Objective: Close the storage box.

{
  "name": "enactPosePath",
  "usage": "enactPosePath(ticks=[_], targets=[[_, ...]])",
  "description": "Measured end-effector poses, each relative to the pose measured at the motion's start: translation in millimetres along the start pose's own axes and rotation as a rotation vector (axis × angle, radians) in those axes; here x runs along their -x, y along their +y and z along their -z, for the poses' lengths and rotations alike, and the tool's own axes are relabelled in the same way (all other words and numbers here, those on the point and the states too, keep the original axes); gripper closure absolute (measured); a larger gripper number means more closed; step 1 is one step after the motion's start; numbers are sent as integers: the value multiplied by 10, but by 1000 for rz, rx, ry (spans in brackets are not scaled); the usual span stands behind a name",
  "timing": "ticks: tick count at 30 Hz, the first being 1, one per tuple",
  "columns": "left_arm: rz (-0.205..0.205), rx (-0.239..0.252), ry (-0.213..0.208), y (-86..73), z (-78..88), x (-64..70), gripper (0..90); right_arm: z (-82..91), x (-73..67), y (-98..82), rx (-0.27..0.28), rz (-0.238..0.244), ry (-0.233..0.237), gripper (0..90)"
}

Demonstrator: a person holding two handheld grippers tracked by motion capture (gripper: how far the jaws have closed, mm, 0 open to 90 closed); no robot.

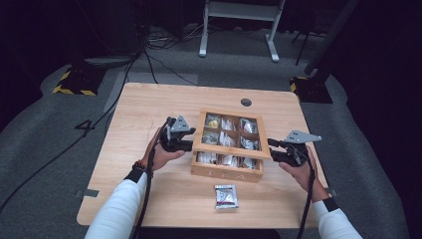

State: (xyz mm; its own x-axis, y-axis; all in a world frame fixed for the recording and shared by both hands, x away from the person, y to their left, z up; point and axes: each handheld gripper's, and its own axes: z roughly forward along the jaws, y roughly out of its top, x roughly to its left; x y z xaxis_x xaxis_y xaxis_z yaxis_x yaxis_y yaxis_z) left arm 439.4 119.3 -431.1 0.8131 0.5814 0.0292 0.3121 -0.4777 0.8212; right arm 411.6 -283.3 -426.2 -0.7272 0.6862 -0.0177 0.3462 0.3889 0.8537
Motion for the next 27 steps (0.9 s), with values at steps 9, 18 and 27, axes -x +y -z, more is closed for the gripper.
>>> enactPosePath(ticks=[9, 18, 27], targets=[[-2, -7, -12, -86, 56, 39, 525, 31, -73, -51, -27, 30, 15, 580], [-10, -27, -28, -148, 60, 104, 517, 74, -117, -116, -38, 37, 26, 573], [-12, -25, -47, -193, 89, 196, 506, 120, -181, -159, -31, 45, 28, 571]])
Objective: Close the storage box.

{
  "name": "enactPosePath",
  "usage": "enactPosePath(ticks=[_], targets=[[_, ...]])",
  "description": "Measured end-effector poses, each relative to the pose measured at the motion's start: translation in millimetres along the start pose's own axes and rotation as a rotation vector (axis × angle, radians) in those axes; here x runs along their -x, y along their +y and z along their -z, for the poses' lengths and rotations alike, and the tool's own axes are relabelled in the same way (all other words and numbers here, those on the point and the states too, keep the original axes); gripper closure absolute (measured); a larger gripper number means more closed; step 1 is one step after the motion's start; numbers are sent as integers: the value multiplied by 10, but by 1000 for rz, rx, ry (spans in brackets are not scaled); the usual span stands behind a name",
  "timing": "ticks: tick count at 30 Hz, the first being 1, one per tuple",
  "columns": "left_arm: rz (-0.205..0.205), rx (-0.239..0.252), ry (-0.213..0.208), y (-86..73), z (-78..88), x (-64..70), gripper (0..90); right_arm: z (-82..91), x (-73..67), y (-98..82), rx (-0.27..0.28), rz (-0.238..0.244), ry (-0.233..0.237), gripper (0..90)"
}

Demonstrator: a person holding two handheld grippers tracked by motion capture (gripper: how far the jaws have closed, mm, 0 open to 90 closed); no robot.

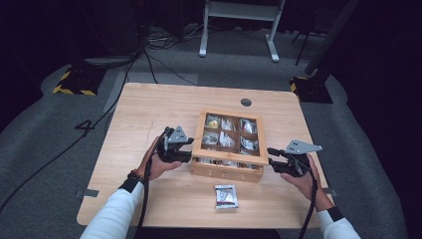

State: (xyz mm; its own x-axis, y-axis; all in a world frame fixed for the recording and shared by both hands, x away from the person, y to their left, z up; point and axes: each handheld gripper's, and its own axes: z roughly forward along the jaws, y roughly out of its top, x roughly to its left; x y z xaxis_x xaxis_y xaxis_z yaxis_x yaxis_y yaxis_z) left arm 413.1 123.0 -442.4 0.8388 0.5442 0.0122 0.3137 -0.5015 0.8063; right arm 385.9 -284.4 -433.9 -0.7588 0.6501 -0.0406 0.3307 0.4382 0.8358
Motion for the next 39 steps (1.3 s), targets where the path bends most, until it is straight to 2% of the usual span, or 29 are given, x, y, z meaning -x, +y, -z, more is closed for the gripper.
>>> enactPosePath(ticks=[11, 21, 29, 32, 34, 36, 39], targets=[[-21, -6, -7, -38, 37, 101, 487, 52, -81, -42, -5, 13, 6, 550], [-16, -5, -15, -72, 53, 136, 496, 90, -118, -72, -11, 18, 11, 533], [-7, 3, -22, -97, 122, 144, 491, 103, -163, -82, -10, 21, 38, 513], [-3, 9, -38, -112, 149, 149, 475, 98, -202, -87, -10, 31, 55, 502], [-18, 2, -52, -116, 165, 176, 452, 98, -234, -81, -11, 40, 73, 491], [-24, 1, -59, -120, 171, 203, 451, 82, -262, -79, -26, 52, 65, 491], [-20, -1, -54, -127, 183, 216, 463, 73, -257, -95, -20, 32, 78, 490]])
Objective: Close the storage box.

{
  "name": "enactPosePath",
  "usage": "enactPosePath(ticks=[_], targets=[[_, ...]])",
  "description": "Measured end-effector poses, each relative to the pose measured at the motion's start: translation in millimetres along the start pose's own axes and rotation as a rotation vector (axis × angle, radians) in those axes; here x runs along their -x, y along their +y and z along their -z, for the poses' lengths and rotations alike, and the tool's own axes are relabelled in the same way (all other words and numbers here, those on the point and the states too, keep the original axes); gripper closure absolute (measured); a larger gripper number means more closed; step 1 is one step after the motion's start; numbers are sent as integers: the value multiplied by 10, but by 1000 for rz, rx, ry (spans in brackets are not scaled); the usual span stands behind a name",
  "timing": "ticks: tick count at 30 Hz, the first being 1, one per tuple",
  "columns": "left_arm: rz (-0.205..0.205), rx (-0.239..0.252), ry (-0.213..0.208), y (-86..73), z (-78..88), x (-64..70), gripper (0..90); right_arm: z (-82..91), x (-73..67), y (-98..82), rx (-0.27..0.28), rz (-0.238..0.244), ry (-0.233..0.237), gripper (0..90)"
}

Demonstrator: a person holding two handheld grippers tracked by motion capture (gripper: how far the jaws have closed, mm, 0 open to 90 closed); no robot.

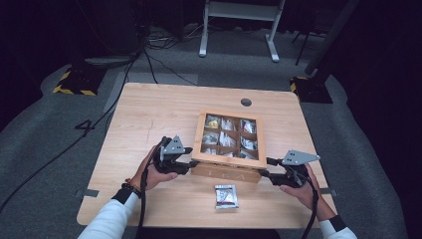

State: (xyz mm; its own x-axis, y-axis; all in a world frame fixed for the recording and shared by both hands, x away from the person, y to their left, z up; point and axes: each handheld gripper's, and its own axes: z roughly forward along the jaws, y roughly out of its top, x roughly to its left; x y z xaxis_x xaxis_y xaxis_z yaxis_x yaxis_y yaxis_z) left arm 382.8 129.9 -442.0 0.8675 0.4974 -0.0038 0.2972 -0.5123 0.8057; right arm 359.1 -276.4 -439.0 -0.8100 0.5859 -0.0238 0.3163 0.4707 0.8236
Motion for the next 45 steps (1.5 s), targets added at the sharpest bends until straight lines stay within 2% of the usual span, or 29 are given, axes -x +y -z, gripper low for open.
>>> enactPosePath(ticks=[9, 18, 25, 32, 38, 42, 43, 45], targets=[[-8, -28, -7, -53, -21, 46, 463, -22, -24, -67, -29, -8, 7, 479], [-8, -14, -6, -56, 12, 71, 466, -2, -41, -76, -19, -9, 3, 467], [-11, -32, -8, -76, 0, 104, 457, 34, -75, -72, -4, -6, 5, 451], [-18, -47, -4, -70, -8, 126, 432, 23, -113, -81, -22, 1, -2, 446], [-41, -69, 4, -62, -20, 155, 403, 25, -157, -78, -37, 26, -21, 445], [-13, -59, -14, -78, -23, 138, 395, 25, -158, -85, -38, 24, -16, 445], [-9, -63, -32, -84, -27, 134, 399, 26, -158, -89, -38, 21, -14, 445], [-13, -57, -30, -96, -32, 145, 399, 29, -149, -107, -30, 7, -1, 446]])
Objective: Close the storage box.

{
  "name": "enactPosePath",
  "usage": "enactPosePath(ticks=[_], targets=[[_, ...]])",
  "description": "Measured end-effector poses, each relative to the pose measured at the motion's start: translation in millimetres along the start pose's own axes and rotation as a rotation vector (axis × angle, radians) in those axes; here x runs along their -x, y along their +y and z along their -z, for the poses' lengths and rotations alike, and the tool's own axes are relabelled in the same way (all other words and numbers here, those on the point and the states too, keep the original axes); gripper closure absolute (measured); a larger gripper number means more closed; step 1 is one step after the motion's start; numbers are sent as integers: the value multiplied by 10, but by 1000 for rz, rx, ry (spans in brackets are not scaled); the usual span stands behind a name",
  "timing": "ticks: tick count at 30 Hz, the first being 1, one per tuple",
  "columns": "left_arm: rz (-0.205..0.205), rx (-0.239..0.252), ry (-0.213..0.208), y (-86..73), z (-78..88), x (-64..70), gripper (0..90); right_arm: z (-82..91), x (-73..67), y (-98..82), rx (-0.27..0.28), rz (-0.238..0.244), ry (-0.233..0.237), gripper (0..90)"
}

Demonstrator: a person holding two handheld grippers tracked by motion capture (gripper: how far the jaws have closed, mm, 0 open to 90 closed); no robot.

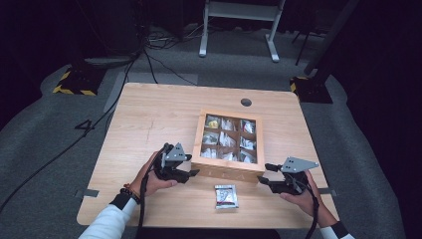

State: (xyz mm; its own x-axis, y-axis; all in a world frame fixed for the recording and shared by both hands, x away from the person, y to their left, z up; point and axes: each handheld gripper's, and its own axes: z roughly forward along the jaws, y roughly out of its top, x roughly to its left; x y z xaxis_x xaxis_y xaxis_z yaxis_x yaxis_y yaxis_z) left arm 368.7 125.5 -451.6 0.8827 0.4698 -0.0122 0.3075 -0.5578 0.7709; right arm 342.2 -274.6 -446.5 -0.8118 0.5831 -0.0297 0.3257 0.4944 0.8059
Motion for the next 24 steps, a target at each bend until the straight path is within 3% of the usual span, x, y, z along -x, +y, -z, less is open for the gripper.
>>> enactPosePath(ticks=[4, 11, 18, 24], targets=[[5, 8, 5, -9, 35, -5, 371, -7, 9, -12, -1, -2, 7, 430], [27, -10, 62, -137, 154, -50, 274, 10, 29, 11, 0, -3, 4, 347], [43, -68, 114, -359, 209, -107, 193, 57, 82, 53, -16, 15, -22, 289], [23, -97, 153, -494, 226, -132, 175, 115, 153, 60, -12, 6, -47, 262]])
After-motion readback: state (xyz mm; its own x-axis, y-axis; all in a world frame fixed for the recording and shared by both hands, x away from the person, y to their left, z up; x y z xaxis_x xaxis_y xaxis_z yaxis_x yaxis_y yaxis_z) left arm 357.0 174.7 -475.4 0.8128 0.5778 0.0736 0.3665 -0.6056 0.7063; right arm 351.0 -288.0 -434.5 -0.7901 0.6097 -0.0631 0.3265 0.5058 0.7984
